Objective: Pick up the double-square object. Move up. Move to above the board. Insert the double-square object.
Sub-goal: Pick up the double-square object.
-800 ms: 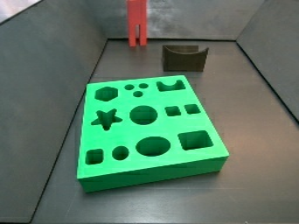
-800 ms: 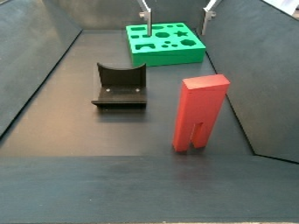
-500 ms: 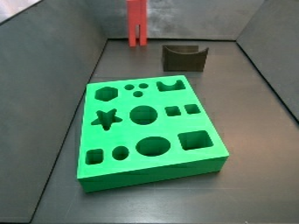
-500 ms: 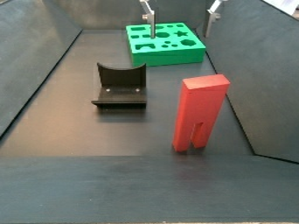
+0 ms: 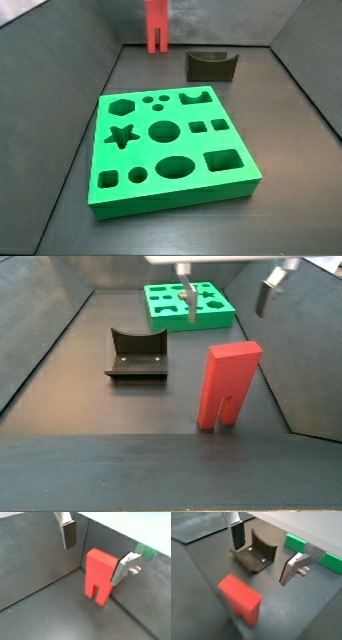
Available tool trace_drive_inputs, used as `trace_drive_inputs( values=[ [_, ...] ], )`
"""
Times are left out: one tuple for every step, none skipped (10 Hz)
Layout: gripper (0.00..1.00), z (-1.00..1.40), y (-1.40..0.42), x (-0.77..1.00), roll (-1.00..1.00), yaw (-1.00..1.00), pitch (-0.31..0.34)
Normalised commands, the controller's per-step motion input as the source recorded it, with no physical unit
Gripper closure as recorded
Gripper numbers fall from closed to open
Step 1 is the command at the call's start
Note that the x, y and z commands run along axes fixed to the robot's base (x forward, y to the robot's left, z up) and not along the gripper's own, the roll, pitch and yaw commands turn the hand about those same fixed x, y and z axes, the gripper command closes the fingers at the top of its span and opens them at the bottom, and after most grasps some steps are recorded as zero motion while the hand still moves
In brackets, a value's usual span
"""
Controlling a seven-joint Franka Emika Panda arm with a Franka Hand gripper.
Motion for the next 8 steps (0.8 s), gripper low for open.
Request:
trace_drive_inputs(
  values=[
    [0.00, -0.05, 0.82, -0.22, -0.10, 0.25, -0.087],
    [0.00, -0.07, 0.65, -0.11, -0.13, 0.25, -0.114],
    [0.00, -0.03, 0.00, 0.00, 0.00, 0.00, -0.003],
    [0.00, -0.58, -0.01, 0.03, 0.05, 0.08, -0.114],
    [0.00, -0.71, 0.00, 0.07, 0.11, 0.22, -0.116],
    [0.00, -0.74, 0.00, 0.05, 0.08, 0.29, -0.137],
    [0.00, -0.76, 0.06, 0.00, 0.13, 0.42, -0.094],
    [0.00, -0.66, 0.08, 0.00, 0.09, 0.41, -0.090]
  ],
)
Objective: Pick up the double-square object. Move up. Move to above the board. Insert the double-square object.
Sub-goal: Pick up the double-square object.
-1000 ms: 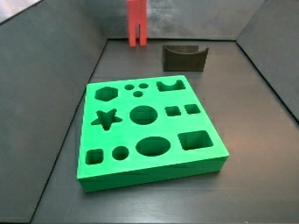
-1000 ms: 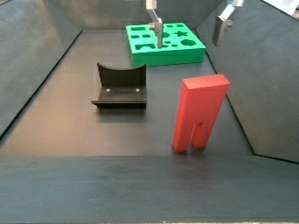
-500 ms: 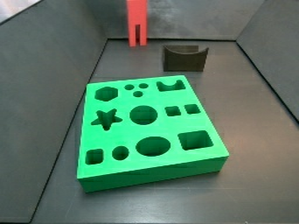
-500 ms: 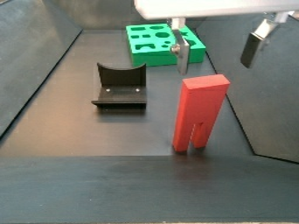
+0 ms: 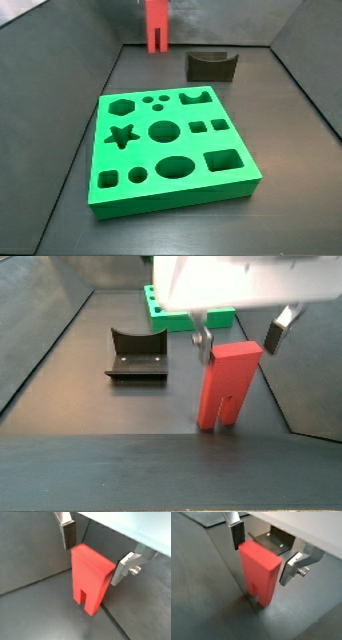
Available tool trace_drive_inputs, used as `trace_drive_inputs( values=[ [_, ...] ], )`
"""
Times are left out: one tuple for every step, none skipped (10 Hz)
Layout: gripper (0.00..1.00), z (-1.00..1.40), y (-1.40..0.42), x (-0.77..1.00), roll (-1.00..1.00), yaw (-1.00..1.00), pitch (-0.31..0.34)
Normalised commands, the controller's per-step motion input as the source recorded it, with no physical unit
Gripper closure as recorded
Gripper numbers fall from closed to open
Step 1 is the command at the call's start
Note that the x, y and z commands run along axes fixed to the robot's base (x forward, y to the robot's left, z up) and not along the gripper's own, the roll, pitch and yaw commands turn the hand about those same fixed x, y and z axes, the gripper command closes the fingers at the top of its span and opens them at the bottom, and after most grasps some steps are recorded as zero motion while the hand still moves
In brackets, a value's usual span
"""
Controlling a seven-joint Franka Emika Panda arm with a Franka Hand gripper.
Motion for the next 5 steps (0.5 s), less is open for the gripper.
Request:
trace_drive_inputs(
  values=[
    [0.00, -0.48, 0.00, -0.03, 0.02, 0.18, -0.101],
    [0.00, 0.00, -0.01, 0.00, 0.04, 0.00, 0.019],
    [0.00, 0.00, 0.00, 0.00, 0.00, 0.00, 0.000],
    [1.00, 0.00, 0.00, 0.00, 0.00, 0.00, 0.000],
    [1.00, 0.00, 0.00, 0.00, 0.00, 0.00, 0.000]
  ],
)
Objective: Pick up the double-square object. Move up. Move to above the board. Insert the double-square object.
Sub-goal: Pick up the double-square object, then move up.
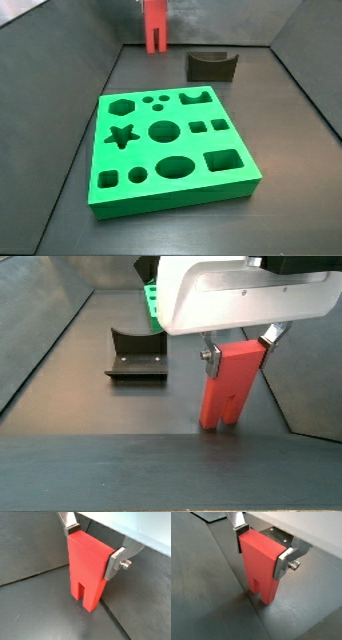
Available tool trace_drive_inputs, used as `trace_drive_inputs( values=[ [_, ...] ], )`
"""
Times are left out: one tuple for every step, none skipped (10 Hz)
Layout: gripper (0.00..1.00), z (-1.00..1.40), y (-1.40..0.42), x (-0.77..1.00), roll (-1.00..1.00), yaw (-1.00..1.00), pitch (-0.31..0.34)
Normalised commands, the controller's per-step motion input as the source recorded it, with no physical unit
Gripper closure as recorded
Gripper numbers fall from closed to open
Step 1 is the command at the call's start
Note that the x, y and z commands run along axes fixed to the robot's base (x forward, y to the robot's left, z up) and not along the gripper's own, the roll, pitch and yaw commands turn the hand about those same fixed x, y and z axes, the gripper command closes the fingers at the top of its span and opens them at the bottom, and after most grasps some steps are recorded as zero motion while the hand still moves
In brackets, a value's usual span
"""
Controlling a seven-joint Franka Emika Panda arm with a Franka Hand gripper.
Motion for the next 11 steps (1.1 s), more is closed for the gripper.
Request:
trace_drive_inputs(
  values=[
    [1.00, 0.00, 0.00, 0.00, 0.00, 0.00, 0.000],
    [1.00, 0.00, 0.00, 0.00, 0.00, 0.00, 0.000],
    [1.00, 0.00, 0.00, 0.00, 0.00, 0.00, 0.000],
    [1.00, 0.00, 0.00, 0.00, 0.00, 0.00, 0.000],
    [1.00, 0.00, 0.00, 0.00, 0.00, 0.00, 0.000],
    [1.00, 0.00, 0.00, 0.00, 0.00, 0.00, 0.000],
    [1.00, 0.00, 0.00, 0.00, 0.00, 0.00, 0.000],
    [1.00, 0.00, 0.00, 0.00, 0.00, 0.00, 0.000],
    [1.00, 0.00, 0.00, 0.00, 0.00, 0.00, 0.000],
    [1.00, 0.83, 0.00, 0.00, 0.00, 0.00, 0.000],
    [1.00, 0.78, -0.07, 0.02, 0.00, 0.03, 0.019]
  ],
)
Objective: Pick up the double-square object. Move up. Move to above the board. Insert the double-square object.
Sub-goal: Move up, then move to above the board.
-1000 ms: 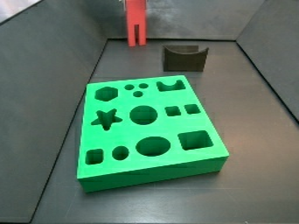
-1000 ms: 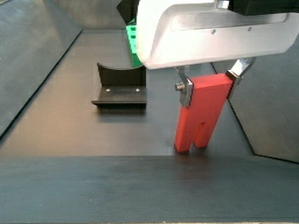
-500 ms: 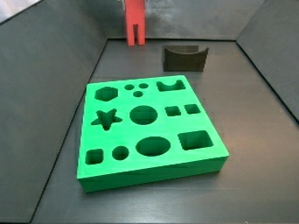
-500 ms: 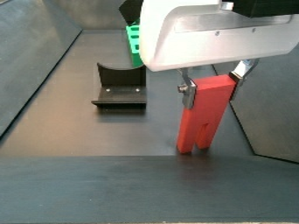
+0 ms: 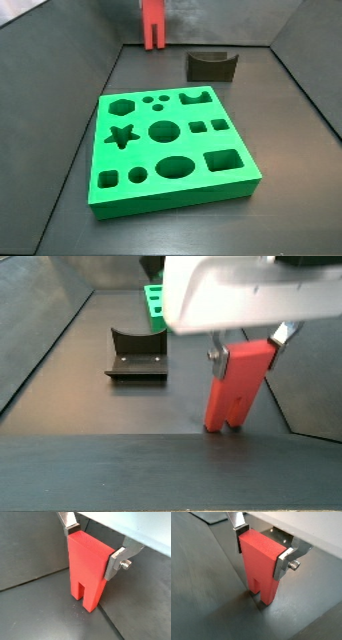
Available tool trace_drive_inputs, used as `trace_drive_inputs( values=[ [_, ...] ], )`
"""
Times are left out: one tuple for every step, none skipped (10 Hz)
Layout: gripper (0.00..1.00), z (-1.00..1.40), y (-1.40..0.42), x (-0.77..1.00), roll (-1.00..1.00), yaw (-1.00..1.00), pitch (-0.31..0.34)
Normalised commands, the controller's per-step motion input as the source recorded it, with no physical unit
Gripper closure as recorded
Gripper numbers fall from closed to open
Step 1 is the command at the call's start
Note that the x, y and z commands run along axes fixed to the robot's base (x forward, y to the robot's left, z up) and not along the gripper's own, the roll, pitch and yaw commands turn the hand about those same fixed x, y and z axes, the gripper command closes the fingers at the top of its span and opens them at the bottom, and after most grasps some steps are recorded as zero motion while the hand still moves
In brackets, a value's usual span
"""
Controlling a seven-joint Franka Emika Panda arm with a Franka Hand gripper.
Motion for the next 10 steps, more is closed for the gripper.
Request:
trace_drive_inputs(
  values=[
    [1.00, 0.66, -0.05, 0.01, 0.02, 0.03, 0.050],
    [1.00, 0.50, -0.03, 0.00, 0.04, 0.03, 0.070],
    [1.00, 0.30, -0.01, 0.01, 0.07, 0.03, 0.095],
    [1.00, 1.00, 0.13, 0.25, -0.18, 0.18, 0.040],
    [1.00, 1.00, 0.14, 0.27, -0.18, 0.18, 0.042],
    [1.00, 1.00, 0.13, 0.23, -0.18, 0.11, 0.078],
    [1.00, 1.00, 0.12, 0.21, -0.16, 0.09, 0.072],
    [1.00, 0.79, 0.08, 0.12, -0.14, 0.05, 0.052],
    [1.00, 0.56, 0.05, 0.06, -0.12, 0.03, 0.041],
    [1.00, 0.38, 0.03, 0.04, -0.10, 0.03, 0.044]
  ],
)
